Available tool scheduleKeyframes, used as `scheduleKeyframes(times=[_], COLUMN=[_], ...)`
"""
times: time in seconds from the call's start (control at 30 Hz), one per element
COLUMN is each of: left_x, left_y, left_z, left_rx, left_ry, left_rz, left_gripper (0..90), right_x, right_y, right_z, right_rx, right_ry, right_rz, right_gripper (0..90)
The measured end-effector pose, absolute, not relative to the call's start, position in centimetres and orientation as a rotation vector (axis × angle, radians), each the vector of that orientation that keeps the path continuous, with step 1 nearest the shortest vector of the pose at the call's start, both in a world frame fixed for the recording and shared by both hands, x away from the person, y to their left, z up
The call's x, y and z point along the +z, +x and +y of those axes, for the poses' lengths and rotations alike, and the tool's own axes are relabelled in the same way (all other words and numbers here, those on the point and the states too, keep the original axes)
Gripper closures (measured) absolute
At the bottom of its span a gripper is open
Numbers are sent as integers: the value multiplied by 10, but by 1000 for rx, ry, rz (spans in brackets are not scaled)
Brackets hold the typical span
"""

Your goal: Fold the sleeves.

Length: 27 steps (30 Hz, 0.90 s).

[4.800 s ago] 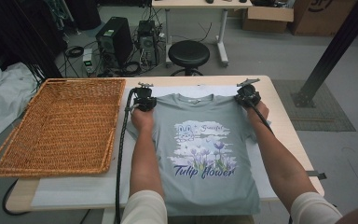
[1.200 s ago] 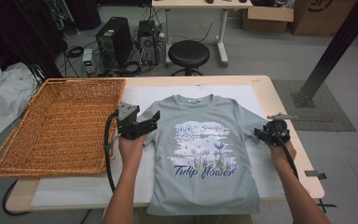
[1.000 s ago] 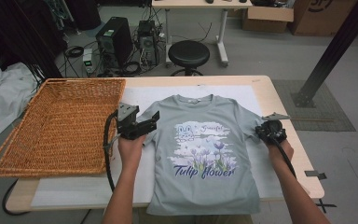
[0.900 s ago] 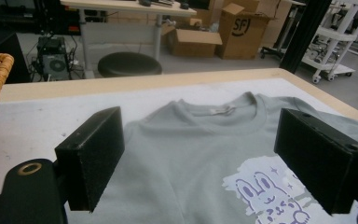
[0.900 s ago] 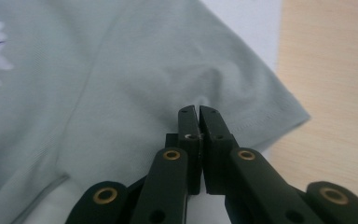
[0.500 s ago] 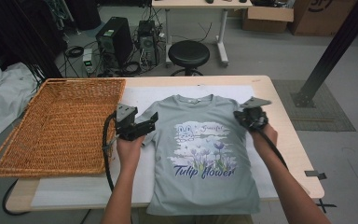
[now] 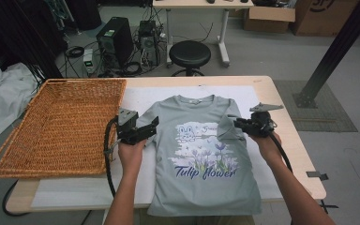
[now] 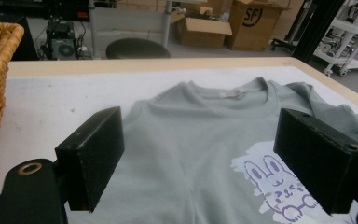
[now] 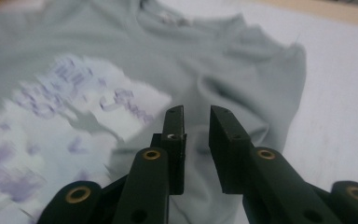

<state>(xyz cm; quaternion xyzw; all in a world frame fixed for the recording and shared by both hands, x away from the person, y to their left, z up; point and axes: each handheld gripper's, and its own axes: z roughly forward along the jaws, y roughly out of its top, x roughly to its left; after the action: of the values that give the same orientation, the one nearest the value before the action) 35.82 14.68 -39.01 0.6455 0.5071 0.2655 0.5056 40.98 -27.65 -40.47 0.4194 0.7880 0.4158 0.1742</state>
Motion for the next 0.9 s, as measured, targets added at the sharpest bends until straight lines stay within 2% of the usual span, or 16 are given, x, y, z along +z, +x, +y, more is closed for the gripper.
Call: scheduleKeyframes(times=[0.03,0.27,0.47,0.57,0.77,0.83,0.87,0.9], left_x=[-391,-390,-394,-395,-395,-395,-395,-395], left_y=[358,355,356,357,356,356,356,356], left_z=[147,149,145,143,144,145,145,145], left_rx=[638,636,619,613,616,616,618,617], left_ry=[1559,1554,1564,1568,1569,1568,1567,1567], left_rz=[1225,1226,1223,1223,1221,1221,1222,1222], left_gripper=[167,170,170,171,171,171,171,171], right_x=[-412,-415,-421,-431,-422,-427,-428,-430], right_y=[410,408,406,407,375,369,368,368], right_z=[-275,-304,-285,-272,-278,-279,-279,-282], right_rx=[1157,1435,1366,1216,1201,1122,1108,1122], right_ry=[1187,1416,1370,1400,1045,970,961,984], right_rz=[2237,2038,2146,2218,2368,2453,2462,2445], right_gripper=[700,619,558,869,881,841,775,666])
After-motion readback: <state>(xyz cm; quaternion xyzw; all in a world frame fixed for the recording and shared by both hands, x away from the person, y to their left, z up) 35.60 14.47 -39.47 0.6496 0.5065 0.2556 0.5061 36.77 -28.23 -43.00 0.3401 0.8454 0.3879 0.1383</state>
